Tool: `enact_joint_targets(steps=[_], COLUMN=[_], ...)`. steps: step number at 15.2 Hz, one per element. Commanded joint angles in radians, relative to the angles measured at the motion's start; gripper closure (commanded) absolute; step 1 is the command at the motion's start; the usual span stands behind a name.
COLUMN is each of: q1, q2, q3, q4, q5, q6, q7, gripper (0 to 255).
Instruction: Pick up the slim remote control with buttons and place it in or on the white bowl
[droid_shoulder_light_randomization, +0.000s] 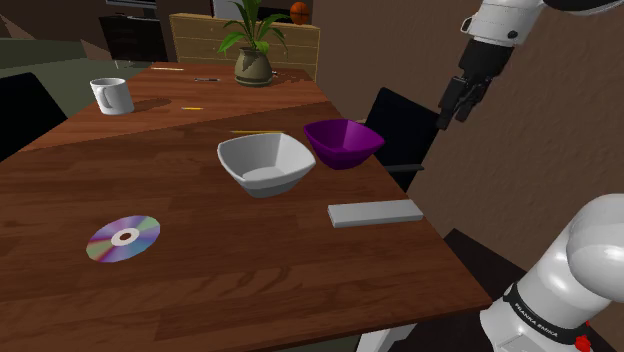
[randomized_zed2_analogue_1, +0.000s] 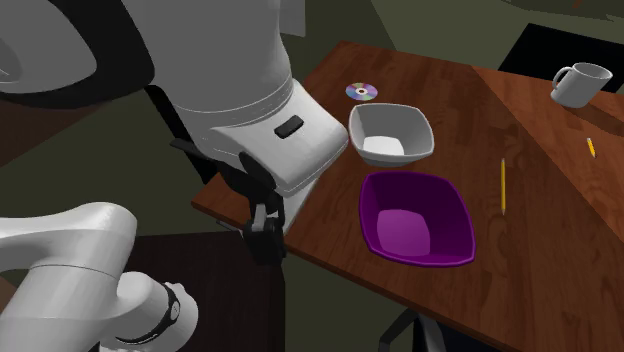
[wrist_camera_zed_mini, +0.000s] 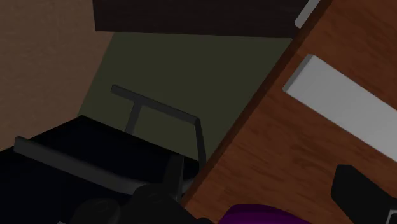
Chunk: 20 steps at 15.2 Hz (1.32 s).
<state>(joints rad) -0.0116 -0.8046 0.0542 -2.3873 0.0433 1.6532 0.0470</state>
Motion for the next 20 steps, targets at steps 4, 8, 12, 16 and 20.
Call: enact_joint_targets(steps=[4,8,12,16,20], q1=[0.060,0.139,0.216,0.292,0.339], q2=[0.052,0.121,0.188,0.251,0.293], q3=[0.021,0.051,0.084,0.119,0.143], q4=[-0.027,-0.060,-0.093,-0.127,-0.159], q5=[0.009,0.020,0.030,0.039,0.045], q6=[0.070,0.160,0.247,0.331,0.397], q7=[-0.082,-0.191,-0.299,-0.406,-0.472], gripper=[0,0,0,0,0])
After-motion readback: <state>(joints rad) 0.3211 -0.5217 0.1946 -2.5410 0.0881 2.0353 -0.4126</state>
